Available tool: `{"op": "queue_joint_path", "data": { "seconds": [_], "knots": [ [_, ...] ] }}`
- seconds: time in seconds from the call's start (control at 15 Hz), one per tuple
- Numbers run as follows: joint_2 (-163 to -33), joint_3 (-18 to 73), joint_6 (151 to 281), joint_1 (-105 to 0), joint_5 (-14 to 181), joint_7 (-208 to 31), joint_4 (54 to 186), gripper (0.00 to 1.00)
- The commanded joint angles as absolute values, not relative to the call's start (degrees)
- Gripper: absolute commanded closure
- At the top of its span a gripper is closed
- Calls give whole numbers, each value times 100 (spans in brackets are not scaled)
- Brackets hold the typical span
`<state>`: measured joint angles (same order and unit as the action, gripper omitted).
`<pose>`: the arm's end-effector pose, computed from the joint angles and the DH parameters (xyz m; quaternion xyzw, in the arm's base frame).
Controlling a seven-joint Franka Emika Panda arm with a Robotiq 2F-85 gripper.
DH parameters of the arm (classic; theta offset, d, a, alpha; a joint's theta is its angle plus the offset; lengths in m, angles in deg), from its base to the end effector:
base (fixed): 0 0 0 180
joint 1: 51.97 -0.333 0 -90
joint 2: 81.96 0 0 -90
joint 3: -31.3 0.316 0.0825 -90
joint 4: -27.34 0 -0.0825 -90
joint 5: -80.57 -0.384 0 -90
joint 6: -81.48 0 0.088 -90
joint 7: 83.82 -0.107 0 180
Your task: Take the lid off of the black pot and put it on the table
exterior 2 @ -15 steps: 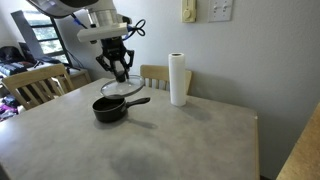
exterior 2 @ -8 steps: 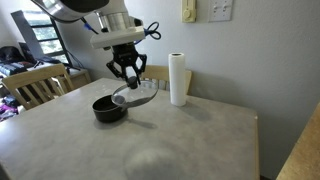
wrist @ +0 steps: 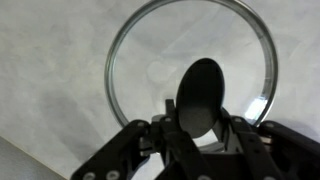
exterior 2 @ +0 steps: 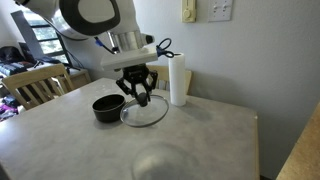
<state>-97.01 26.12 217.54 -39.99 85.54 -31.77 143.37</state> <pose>0.5758 -0.1770 0.3283 0.9422 0.3295 0.0115 0.0602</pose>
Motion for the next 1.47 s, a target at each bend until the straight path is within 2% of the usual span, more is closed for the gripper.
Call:
{"op": "queue_joint_path", "data": {
  "seconds": [0.0, 0.53, 1.4],
  "knots": [
    [-9909, 2645, 22234, -3834, 8376, -2960, 14442, 88],
    [-10744, 2757, 22945, -3573, 8310, -3004, 14217, 88],
    [-11487, 3123, 22949, -3262, 8023, -3032, 13822, 88]
  ]
}}
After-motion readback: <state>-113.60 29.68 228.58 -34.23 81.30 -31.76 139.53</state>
